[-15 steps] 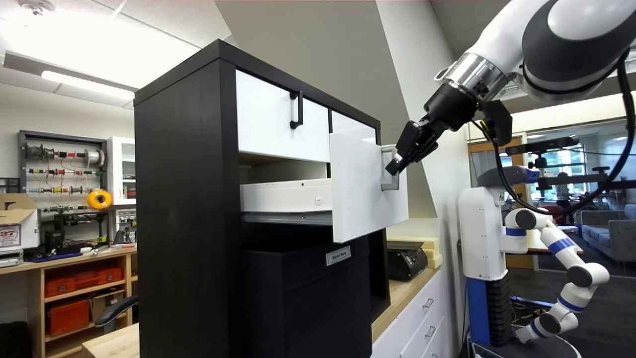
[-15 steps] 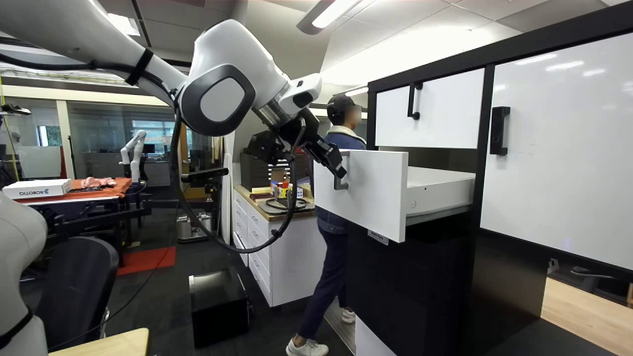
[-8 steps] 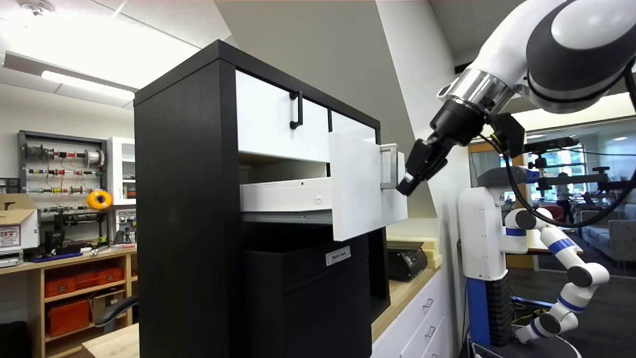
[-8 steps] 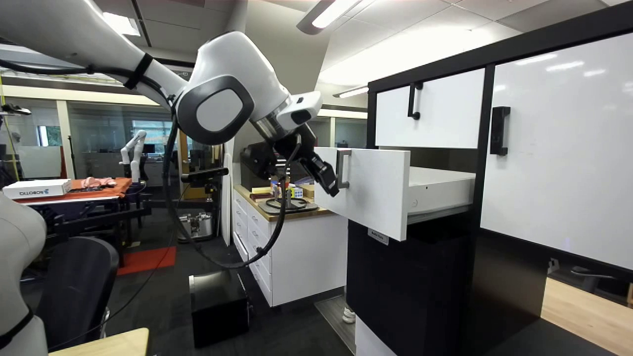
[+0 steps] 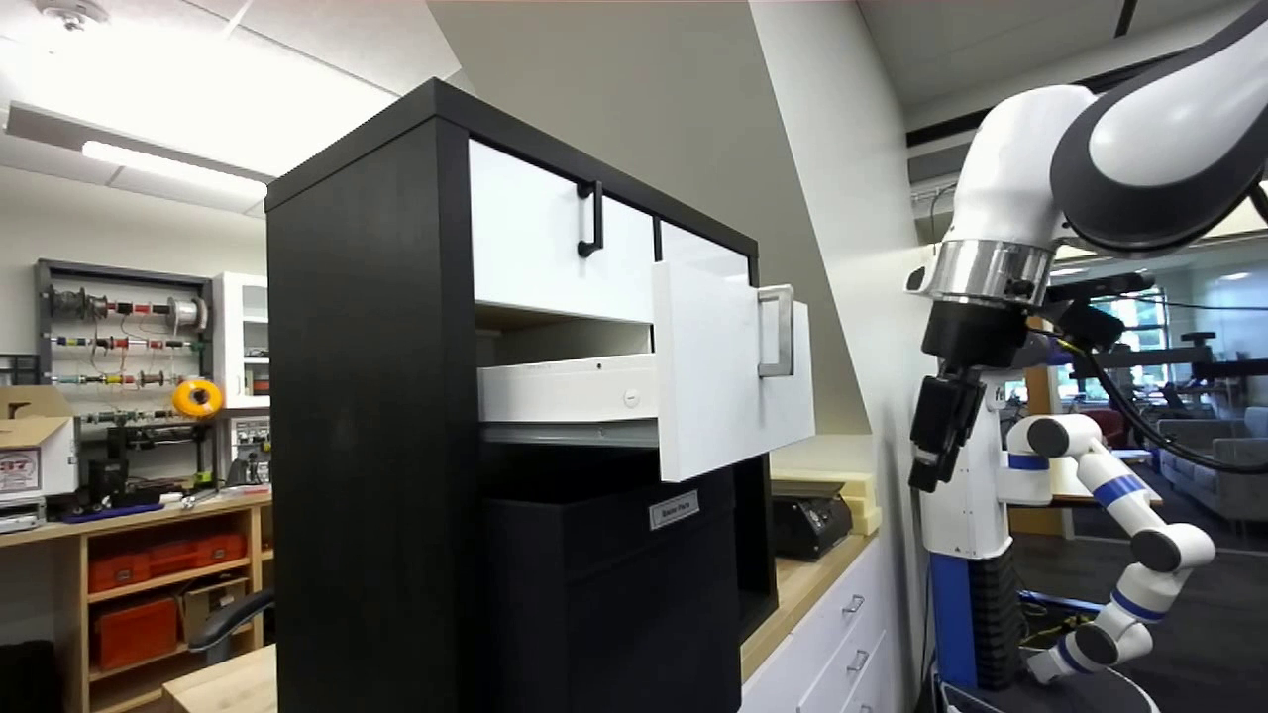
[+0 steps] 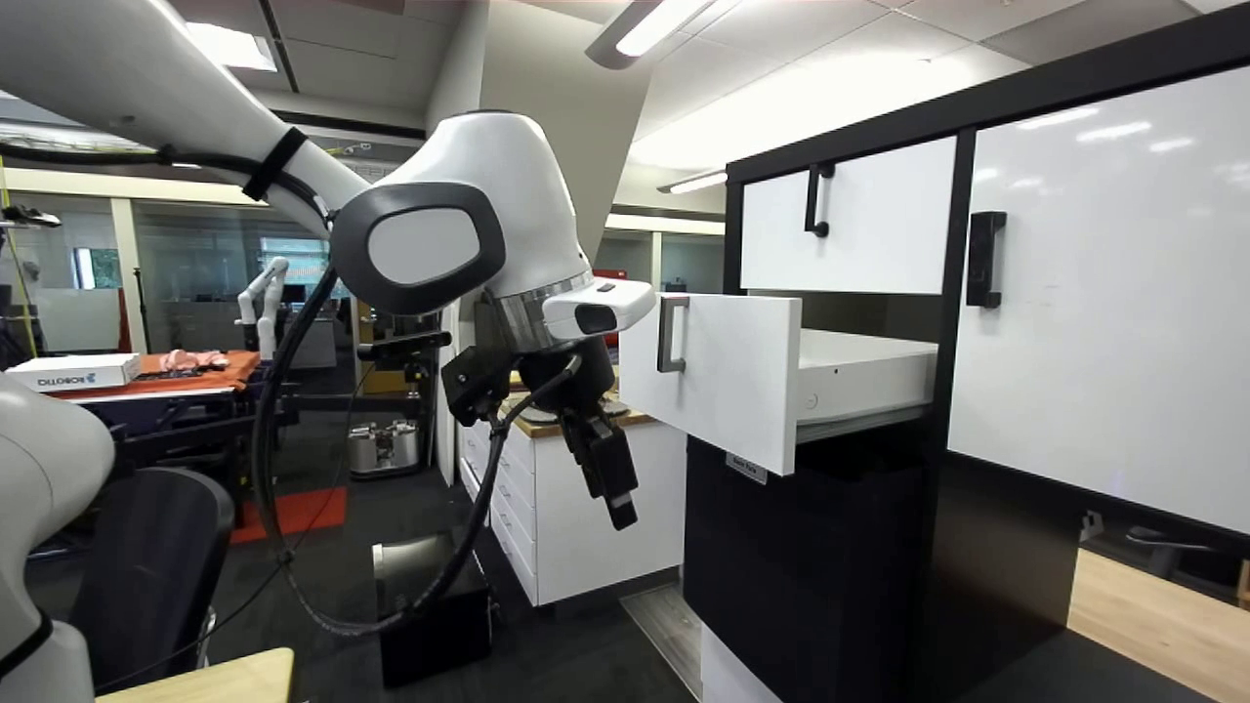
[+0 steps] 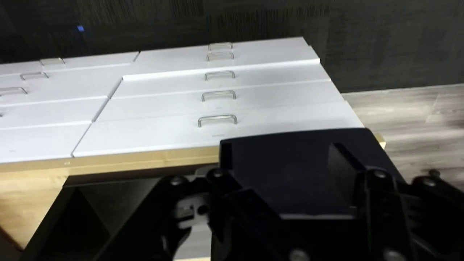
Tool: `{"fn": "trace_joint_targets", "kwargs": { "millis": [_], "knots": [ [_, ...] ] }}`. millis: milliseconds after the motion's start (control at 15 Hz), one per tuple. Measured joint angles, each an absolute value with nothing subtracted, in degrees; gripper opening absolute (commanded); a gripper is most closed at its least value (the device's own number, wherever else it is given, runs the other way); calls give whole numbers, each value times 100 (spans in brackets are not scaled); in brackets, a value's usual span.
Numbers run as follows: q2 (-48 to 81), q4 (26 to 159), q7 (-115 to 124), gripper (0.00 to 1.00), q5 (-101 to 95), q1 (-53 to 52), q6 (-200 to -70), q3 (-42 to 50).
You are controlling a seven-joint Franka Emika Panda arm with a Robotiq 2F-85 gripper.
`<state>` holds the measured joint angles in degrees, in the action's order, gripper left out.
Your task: Open the bottom drawer of the black and white cabinet
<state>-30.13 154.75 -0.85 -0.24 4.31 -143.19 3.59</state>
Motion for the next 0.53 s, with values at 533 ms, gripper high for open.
{"fn": "trace_joint_targets", "kwargs": {
  "millis": [533],
  "knots": [
    [-2956,14497,-681,100,-13,362,-11754,390]
  ]
}}
